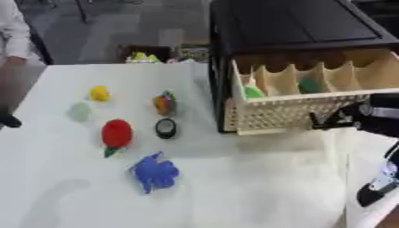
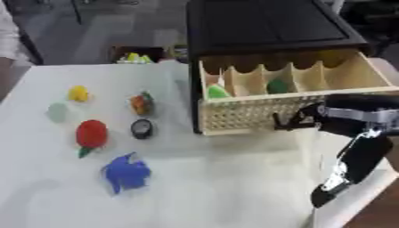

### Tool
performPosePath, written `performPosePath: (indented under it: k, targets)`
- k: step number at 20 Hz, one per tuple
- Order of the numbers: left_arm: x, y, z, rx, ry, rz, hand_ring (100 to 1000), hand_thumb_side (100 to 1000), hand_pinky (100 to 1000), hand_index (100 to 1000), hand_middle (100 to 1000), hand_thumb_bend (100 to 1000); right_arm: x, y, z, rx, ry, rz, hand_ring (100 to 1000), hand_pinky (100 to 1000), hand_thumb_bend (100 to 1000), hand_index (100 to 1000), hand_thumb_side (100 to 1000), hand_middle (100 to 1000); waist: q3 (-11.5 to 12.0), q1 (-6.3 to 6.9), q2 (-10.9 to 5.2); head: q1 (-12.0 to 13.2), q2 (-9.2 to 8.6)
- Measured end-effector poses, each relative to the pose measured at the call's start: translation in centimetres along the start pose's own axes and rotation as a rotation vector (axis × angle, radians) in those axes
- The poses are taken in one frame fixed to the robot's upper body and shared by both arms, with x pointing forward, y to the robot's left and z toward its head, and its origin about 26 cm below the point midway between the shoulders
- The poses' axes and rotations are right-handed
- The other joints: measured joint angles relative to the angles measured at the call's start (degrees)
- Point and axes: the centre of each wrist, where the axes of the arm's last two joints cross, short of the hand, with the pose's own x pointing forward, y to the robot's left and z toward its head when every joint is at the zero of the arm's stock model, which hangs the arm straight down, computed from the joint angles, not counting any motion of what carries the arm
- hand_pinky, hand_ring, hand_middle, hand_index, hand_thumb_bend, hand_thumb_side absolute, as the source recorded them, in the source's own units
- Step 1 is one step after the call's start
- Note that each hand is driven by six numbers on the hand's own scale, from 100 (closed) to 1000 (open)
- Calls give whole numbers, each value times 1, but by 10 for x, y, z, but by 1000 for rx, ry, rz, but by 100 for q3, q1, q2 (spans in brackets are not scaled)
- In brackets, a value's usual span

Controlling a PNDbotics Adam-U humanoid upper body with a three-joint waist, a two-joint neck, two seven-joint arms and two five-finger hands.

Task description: Pick up objects from table and place into drawer.

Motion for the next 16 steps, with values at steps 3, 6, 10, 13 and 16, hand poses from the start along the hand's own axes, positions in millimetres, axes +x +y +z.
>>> performPosePath:
  k: [3,6,10,13,16]
  targets:
    - [0,0,0,0,0,0,621,887,531,835,648,100,0,0,0,-3,-5,4,100,100,968,824,422,100,-2,-1,0,4,-14]
    - [0,0,0,1,1,0,621,887,531,835,648,100,-1,0,0,-4,-11,8,100,100,972,824,425,100,-3,-1,0,6,-15]
    - [0,0,0,2,0,0,621,887,531,835,648,100,-2,3,1,-5,-10,6,100,100,969,822,433,100,-8,-2,-1,17,-15]
    - [0,0,0,4,0,0,621,887,531,835,648,100,-3,5,2,-6,-5,2,100,100,970,821,439,100,-24,-13,-3,23,-15]
    - [0,0,0,5,1,-1,621,887,531,835,648,100,-4,5,3,-11,-4,1,100,100,972,820,442,100,-28,-15,-4,24,-15]
